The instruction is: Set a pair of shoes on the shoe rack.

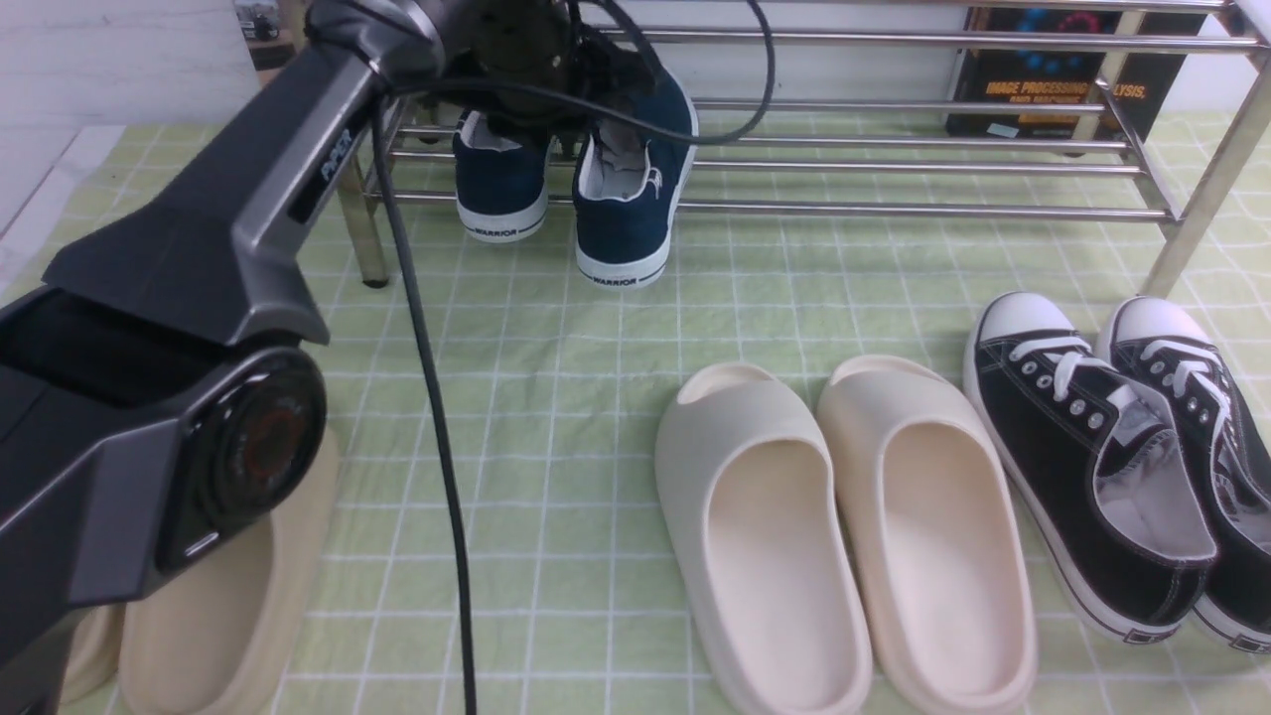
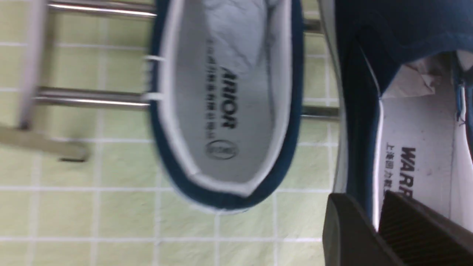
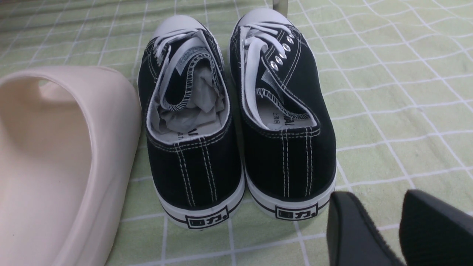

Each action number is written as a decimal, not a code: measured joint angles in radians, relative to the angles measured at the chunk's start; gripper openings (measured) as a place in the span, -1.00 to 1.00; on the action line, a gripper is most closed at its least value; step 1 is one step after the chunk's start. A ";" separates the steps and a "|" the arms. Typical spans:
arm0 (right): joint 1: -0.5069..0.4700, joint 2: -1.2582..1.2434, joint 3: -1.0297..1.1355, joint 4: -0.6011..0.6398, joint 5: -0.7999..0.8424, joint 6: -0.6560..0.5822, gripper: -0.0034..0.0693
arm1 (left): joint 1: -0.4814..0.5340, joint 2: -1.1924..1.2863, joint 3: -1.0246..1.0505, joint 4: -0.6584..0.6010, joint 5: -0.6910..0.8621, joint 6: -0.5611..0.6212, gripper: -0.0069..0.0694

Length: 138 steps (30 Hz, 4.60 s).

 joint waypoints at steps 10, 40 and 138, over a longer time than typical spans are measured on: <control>0.000 0.000 0.000 0.000 0.000 0.000 -0.25 | -0.002 -0.137 0.042 -0.077 0.008 0.127 -0.43; 0.000 0.000 0.000 -0.001 0.000 0.000 -0.25 | -0.043 -0.190 0.632 -0.131 -0.415 -0.004 -0.85; 0.000 0.000 0.000 -0.001 0.000 0.000 -0.25 | 0.186 -2.144 2.097 -0.125 -0.640 0.167 -0.85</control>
